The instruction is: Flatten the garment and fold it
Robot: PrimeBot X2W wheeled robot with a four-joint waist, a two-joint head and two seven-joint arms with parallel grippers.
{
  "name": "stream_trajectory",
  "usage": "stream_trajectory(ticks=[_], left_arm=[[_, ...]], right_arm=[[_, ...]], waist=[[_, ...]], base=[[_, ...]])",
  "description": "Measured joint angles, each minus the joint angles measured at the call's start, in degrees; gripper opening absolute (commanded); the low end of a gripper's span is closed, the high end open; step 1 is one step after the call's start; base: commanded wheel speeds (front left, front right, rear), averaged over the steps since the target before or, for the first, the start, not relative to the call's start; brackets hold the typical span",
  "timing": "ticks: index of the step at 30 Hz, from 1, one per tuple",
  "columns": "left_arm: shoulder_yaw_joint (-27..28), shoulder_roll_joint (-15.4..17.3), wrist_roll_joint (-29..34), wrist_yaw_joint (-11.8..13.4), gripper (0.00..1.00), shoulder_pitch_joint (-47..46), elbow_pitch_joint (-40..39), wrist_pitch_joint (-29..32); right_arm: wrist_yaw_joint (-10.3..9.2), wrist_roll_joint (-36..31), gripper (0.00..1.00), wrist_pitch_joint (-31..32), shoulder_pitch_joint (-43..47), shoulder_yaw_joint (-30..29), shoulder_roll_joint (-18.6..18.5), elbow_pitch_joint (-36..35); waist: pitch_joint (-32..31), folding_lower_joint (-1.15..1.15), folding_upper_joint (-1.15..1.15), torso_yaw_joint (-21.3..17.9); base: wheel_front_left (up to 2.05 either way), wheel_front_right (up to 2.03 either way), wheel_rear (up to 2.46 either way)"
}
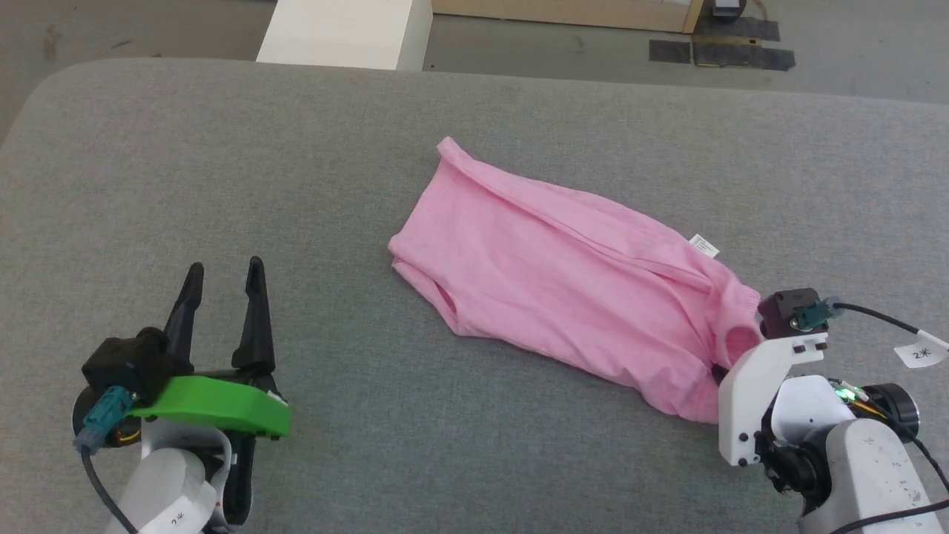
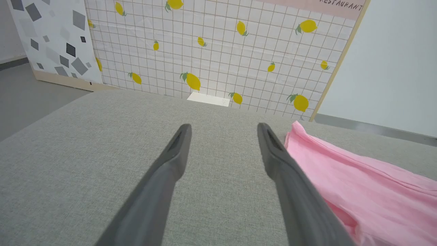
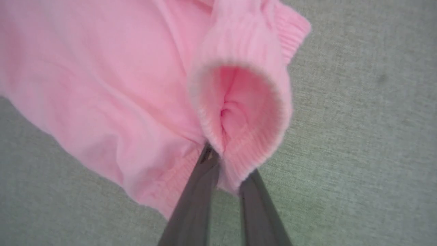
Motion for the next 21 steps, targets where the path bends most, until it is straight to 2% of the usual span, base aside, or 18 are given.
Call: stream_trajectory(ticks=[3,6,9,14,21], left_arm=[[-0.45,0.09,-0.29,-0.60,1.00,-0.01,0.43,1.47],[-1.70,0.05,-1.44,-1.46,1.00,-0.40,1.29,5.90],[-3.55,-0.26,-3.10,-1.54,1.00,-2.72,3.18,13.03],[-7.90,-0.98,-4.63,-1.36,1.00,-11.18,8.50,28.75],[-10.15,-1.36,-3.96,0.51,1.00,-21.52,15.66,38.06]], right_arm=[[0.00,0.78,0.00,-0.89,-0.08,0.21,0.05,0.00],[0.00,1.33,0.00,-1.20,-0.38,0.22,0.03,-0.44],[0.00,2.43,0.00,-1.21,-0.94,0.48,0.01,-1.04],[0.00,4.39,0.00,-1.32,-1.69,1.82,0.00,-1.58],[0.00,5.94,0.00,-1.72,-2.83,3.88,-0.01,-1.55]], waist=[[-0.28,0.00,0.00,-0.72],[-0.33,0.00,0.00,-1.66],[-0.13,0.00,0.00,-2.71],[0.94,0.00,0.00,-4.27],[3.64,0.00,0.00,-6.01]], base=[[0.00,0.00,0.00],[0.00,0.00,0.00],[0.00,0.00,0.00],[0.00,0.00,0.00],[0.00,0.00,0.00]])
